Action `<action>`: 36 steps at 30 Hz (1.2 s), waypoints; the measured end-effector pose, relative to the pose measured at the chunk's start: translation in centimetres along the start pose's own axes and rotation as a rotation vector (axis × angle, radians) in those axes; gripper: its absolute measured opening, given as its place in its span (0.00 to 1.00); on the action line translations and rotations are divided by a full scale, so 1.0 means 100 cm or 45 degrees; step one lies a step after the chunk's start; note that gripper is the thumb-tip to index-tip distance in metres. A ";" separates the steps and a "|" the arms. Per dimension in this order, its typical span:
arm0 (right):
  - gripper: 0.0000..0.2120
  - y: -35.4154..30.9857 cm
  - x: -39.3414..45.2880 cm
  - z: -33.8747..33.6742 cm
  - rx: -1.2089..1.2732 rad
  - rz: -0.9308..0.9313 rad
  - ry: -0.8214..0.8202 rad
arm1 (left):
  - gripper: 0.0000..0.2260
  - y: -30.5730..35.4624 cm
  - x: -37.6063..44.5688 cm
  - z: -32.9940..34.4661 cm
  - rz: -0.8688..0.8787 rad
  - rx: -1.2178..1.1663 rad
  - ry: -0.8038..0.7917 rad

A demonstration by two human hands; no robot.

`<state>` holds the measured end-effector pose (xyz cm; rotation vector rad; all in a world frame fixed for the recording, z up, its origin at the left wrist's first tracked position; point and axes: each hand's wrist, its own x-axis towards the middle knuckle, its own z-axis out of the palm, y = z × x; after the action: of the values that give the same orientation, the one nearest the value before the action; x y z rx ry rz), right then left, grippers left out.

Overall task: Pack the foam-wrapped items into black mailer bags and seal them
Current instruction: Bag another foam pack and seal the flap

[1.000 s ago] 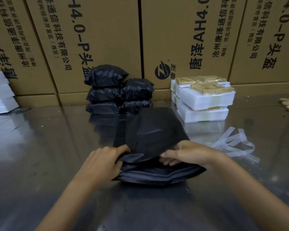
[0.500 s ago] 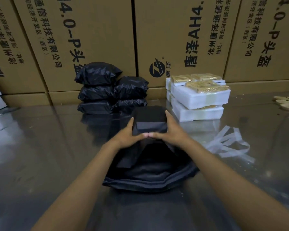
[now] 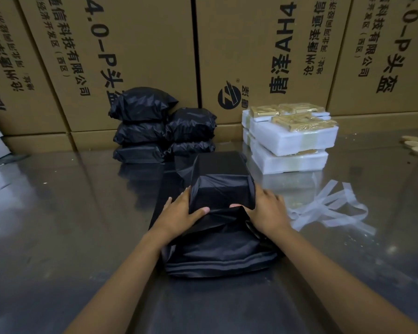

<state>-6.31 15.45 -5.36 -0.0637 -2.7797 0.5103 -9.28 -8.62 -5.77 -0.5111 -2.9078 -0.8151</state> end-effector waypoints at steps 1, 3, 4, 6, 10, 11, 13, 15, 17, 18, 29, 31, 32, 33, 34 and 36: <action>0.46 0.002 -0.005 -0.002 0.004 -0.032 0.032 | 0.37 -0.003 -0.006 -0.004 0.029 -0.030 -0.024; 0.44 0.009 -0.018 -0.007 0.029 -0.153 0.150 | 0.34 -0.010 -0.022 -0.015 0.039 -0.115 -0.037; 0.39 0.013 -0.025 -0.011 0.052 -0.241 0.219 | 0.31 -0.014 -0.031 -0.021 0.035 -0.150 -0.004; 0.30 0.024 -0.039 -0.023 0.015 -0.416 0.261 | 0.22 -0.023 -0.051 -0.032 0.112 -0.140 0.076; 0.44 0.045 -0.061 -0.044 -0.227 -0.698 -0.079 | 0.35 -0.041 -0.087 -0.048 0.275 -0.068 -0.107; 0.44 0.047 -0.066 -0.047 -0.202 -0.731 -0.134 | 0.36 -0.041 -0.093 -0.052 0.274 -0.102 -0.168; 0.36 0.045 -0.075 -0.051 -0.035 -0.720 -0.168 | 0.34 -0.034 -0.101 -0.054 0.339 -0.146 -0.259; 0.25 0.042 -0.082 -0.054 0.098 -0.698 -0.168 | 0.30 -0.024 -0.105 -0.051 0.413 -0.102 -0.263; 0.18 0.036 -0.088 -0.053 0.173 -0.710 -0.126 | 0.22 -0.013 -0.106 -0.047 0.420 -0.178 -0.175; 0.15 0.032 -0.091 -0.052 0.242 -0.694 -0.084 | 0.18 -0.007 -0.106 -0.045 0.390 -0.313 -0.107; 0.08 0.006 -0.087 -0.095 1.011 -0.384 0.245 | 0.09 0.040 -0.102 -0.068 0.336 -1.054 0.285; 0.09 0.005 -0.089 -0.103 1.036 -0.401 0.248 | 0.11 0.044 -0.106 -0.076 0.324 -1.145 0.317; 0.09 0.005 -0.090 -0.108 1.042 -0.420 0.237 | 0.11 0.046 -0.108 -0.082 0.333 -1.162 0.323; 0.08 0.005 -0.091 -0.113 1.048 -0.439 0.215 | 0.10 0.046 -0.111 -0.088 0.352 -1.169 0.319; 0.07 0.005 -0.092 -0.117 1.062 -0.452 0.191 | 0.09 0.047 -0.113 -0.094 0.368 -1.172 0.316; 0.04 0.004 -0.094 -0.126 1.100 -0.469 0.180 | 0.08 0.048 -0.116 -0.104 0.366 -1.200 0.333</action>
<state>6.53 19.18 2.94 0.5608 -2.1354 1.4548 3.15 -13.62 3.61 -0.7636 -1.9941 -1.9804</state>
